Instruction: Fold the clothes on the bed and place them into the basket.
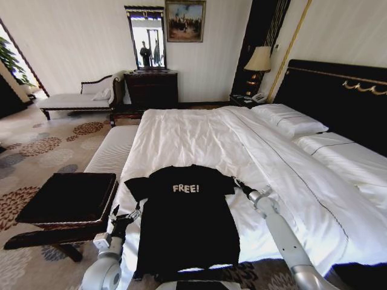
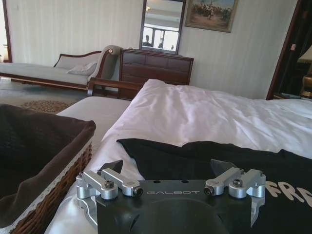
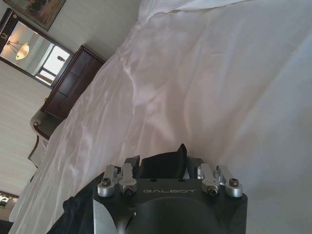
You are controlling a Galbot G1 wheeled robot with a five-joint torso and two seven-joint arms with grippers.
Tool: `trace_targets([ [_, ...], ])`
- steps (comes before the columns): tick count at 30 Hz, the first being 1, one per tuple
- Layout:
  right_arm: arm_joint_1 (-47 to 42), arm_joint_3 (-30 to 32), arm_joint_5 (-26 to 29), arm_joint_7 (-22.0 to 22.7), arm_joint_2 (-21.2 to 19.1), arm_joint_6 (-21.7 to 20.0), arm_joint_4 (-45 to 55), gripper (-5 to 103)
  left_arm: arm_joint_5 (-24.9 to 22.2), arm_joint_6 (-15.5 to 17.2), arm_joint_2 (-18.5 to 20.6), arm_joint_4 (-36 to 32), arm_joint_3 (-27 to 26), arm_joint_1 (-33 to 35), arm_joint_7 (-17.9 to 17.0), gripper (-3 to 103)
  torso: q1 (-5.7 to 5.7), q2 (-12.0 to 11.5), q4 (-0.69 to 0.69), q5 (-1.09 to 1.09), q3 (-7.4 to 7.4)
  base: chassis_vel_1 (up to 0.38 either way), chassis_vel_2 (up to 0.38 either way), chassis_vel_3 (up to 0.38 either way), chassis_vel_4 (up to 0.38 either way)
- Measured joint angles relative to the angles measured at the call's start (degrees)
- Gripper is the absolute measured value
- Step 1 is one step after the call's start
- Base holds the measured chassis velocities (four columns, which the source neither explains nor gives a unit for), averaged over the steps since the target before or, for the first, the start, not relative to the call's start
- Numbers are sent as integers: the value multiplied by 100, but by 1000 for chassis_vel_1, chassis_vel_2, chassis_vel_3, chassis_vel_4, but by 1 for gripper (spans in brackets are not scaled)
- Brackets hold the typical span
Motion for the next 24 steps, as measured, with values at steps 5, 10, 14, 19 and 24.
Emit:
trace_targets([
  [5, -4, 13, 7, -18, -13, 5, -20, 33, -13, 13, -3, -33, -21, 35, -15, 100, 0, 0, 1, 0, 0, 0, 0, 0, 0],
  [10, 12, 5, 6, -30, 10, 10, -71, 16, -43, 24, 2, -71, -41, 46, -38, 100, 0, 0, 0, 0, 0, 0, 0, 0, 0],
  [14, 15, 4, 6, -30, 23, 12, -93, 6, -51, 24, -6, -78, -56, 79, -44, 100, 0, 0, 1, 0, 0, 0, 0, 0, 0],
  [19, -15, 2, 5, -32, -3, 16, -81, 1, -60, 25, -11, -100, -77, 91, -46, 100, 0, 0, 0, 0, 0, 0, 0, 0, 0],
  [24, -75, 12, 9, -30, -71, 18, 44, 0, -60, 24, -22, -112, -76, 80, -48, 100, 0, 0, 0, 0, 0, 0, 0, 0, 0],
])
